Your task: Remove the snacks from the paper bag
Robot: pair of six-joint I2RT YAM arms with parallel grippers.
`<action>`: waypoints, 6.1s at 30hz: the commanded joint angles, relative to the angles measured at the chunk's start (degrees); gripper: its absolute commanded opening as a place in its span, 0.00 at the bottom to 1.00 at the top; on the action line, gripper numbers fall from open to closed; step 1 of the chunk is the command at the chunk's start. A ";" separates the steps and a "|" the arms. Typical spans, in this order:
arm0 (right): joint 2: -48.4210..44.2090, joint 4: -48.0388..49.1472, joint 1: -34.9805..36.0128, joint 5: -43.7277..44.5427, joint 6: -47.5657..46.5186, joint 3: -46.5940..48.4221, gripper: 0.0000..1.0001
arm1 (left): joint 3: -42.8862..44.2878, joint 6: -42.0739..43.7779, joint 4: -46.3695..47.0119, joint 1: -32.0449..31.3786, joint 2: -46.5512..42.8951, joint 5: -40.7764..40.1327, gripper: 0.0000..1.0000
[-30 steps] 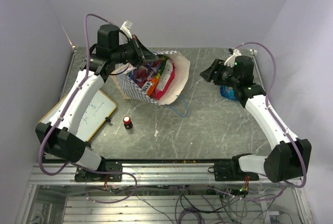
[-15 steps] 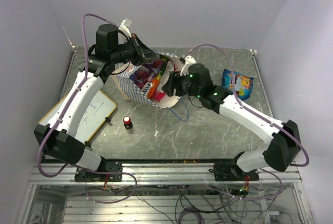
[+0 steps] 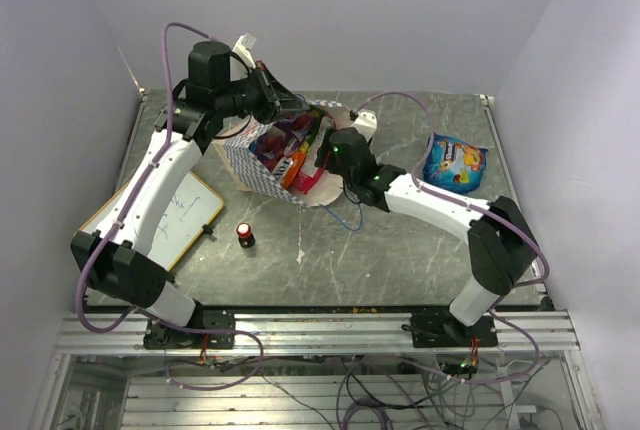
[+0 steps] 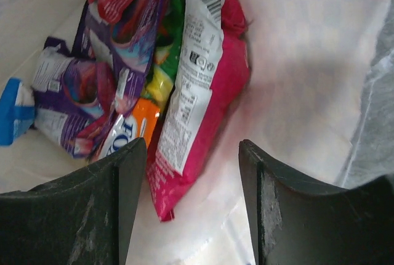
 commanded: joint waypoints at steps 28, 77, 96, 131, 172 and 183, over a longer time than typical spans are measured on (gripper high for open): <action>21.18 16.44 -3.32 10.80 -3.22 11.96 0.43 | 3.46 3.45 -7.34 -0.60 -2.93 3.06 0.07; 5.25 -22.32 -2.67 -10.75 9.06 39.34 0.00 | -1.32 -1.97 0.23 5.09 -5.69 -3.84 0.07; -30.19 -31.78 -2.67 2.12 -19.35 18.30 0.00 | -0.46 0.72 1.06 9.33 -2.36 -0.33 0.07; -47.48 -27.87 -34.93 -6.47 -75.50 -26.49 0.00 | 2.99 1.25 -0.18 11.26 1.00 5.99 0.07; -33.57 -16.45 -5.04 -23.12 -16.72 -8.19 0.86 | -1.84 1.58 -1.02 13.15 -5.16 3.60 0.07; -24.06 -1.48 1.08 -42.01 -36.86 -7.85 0.76 | -5.72 1.45 -0.50 12.28 -8.29 9.81 0.07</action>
